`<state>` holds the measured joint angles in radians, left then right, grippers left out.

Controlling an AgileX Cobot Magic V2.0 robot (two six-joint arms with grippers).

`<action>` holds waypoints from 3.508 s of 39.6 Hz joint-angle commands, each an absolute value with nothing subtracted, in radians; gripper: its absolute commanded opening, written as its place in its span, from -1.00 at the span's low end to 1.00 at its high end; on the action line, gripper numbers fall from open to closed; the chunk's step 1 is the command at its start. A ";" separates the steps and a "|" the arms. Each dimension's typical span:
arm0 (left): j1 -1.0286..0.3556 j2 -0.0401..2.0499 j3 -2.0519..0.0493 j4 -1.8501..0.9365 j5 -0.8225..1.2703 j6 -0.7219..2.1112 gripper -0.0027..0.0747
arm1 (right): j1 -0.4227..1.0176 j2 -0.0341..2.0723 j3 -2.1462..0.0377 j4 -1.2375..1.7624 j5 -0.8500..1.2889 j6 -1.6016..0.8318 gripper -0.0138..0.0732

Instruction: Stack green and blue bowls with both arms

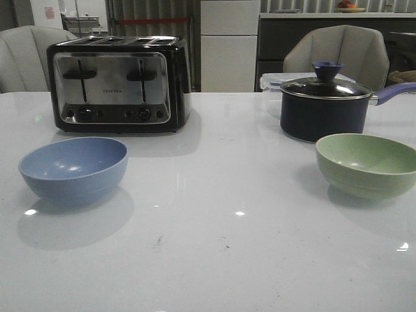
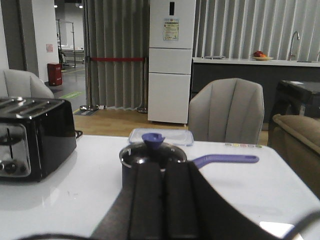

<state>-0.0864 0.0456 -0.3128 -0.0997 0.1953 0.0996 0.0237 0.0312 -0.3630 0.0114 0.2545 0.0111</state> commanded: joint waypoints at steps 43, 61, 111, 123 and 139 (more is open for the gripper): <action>-0.091 0.688 -0.639 -0.109 0.529 0.097 -0.44 | 0.026 0.789 -0.668 0.000 0.692 0.010 -0.03; -0.091 0.688 -0.639 -0.107 0.527 0.097 0.48 | -0.068 1.104 -0.781 0.061 0.621 0.010 0.65; -0.091 0.688 -0.639 -0.107 0.527 0.097 0.38 | 0.070 1.717 -1.355 0.272 0.785 -0.211 -0.49; -0.091 0.688 -0.639 -0.107 0.527 0.097 0.38 | 0.400 1.771 -1.340 0.272 0.741 -0.211 -0.49; -0.091 0.688 -0.639 -0.107 0.527 0.097 0.38 | 0.456 1.855 -1.340 0.266 0.713 -0.211 0.20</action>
<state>-0.0864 0.6832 -0.6106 -0.0997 0.5908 0.0996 0.4565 1.9098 -1.3187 0.2569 0.7441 -0.2009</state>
